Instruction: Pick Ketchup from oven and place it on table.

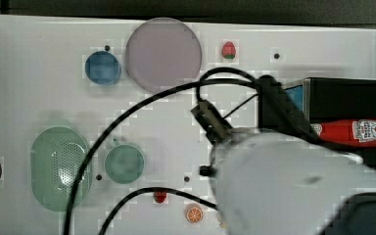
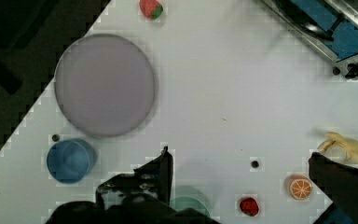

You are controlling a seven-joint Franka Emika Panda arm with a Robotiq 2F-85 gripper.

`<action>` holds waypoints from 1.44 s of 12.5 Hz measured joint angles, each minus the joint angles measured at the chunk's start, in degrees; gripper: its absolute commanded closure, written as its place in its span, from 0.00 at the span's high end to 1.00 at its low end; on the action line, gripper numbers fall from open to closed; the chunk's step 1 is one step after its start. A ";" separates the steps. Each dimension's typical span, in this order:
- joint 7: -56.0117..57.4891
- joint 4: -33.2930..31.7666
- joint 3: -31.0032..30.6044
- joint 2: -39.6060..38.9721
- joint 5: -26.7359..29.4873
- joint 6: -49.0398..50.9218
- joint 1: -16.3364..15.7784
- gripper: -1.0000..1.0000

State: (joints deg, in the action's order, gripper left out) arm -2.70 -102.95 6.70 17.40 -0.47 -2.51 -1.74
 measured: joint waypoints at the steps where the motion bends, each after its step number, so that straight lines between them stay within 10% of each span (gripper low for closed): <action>1: 0.01 -0.11 1.45 -0.87 0.17 -1.09 -0.12 1.00; 10: 0.01 -2.80 22.53 -17.45 1.04 -17.48 2.66 1.00; 18: 0.18 -0.28 28.41 -31.88 2.11 -27.26 6.98 1.00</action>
State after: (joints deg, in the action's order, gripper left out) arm -2.52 -103.23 35.11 -14.48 1.65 -29.77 5.24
